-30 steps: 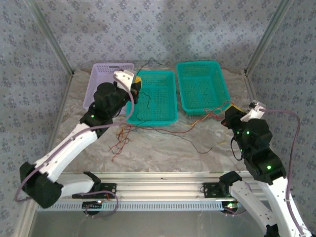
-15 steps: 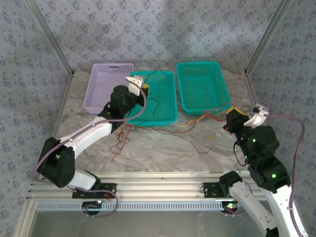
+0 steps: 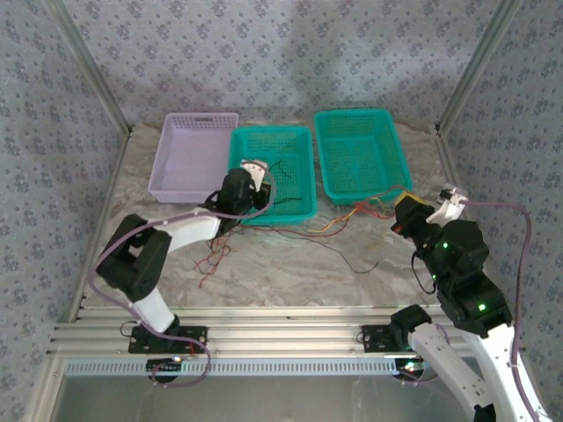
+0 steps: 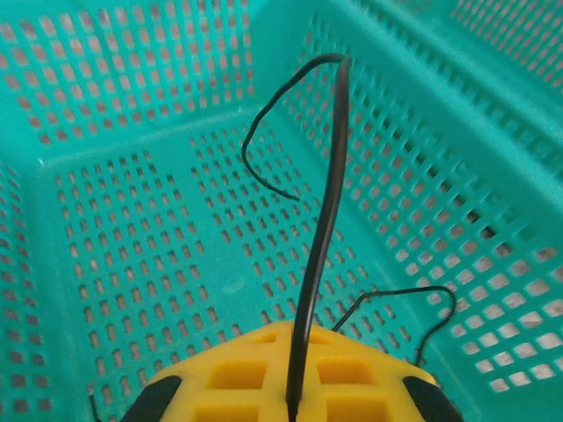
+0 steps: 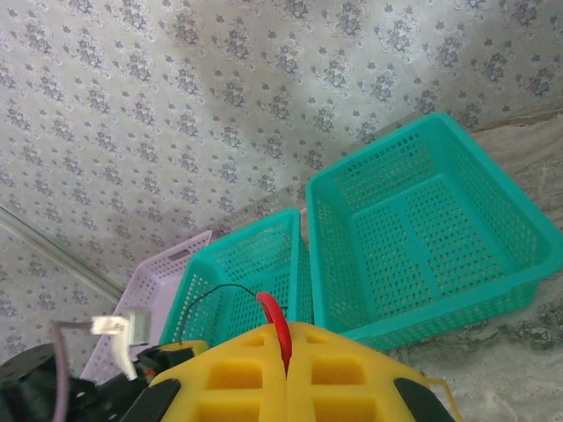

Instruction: Untangle the cables

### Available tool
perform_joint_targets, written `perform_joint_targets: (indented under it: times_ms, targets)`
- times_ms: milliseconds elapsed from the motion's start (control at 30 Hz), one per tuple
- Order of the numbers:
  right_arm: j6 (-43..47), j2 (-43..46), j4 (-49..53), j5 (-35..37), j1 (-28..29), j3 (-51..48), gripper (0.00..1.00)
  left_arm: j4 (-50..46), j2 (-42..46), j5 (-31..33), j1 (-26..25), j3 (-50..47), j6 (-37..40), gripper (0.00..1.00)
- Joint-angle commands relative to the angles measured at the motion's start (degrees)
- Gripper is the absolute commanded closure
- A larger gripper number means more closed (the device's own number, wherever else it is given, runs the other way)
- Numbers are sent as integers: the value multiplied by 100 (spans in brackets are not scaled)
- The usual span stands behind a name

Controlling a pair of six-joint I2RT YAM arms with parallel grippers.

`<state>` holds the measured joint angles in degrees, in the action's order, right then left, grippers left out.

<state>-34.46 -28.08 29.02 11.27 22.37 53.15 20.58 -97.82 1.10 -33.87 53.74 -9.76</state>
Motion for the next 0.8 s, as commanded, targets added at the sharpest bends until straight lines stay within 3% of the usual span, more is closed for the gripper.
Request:
perform_joint_targets:
  times_ms: [0,567,767]
  targets:
    - [25,-10,31,-112,2,91,100,-405,-451,36,23,731,-60,89]
    - [399,-82,125,-45,-3,177,100,-2062,-3036,88,304,3881,-76,70]
    - [570,-276,12,-116,-3,265,100,-2852,-3728,-31,411,5199,-126,52]
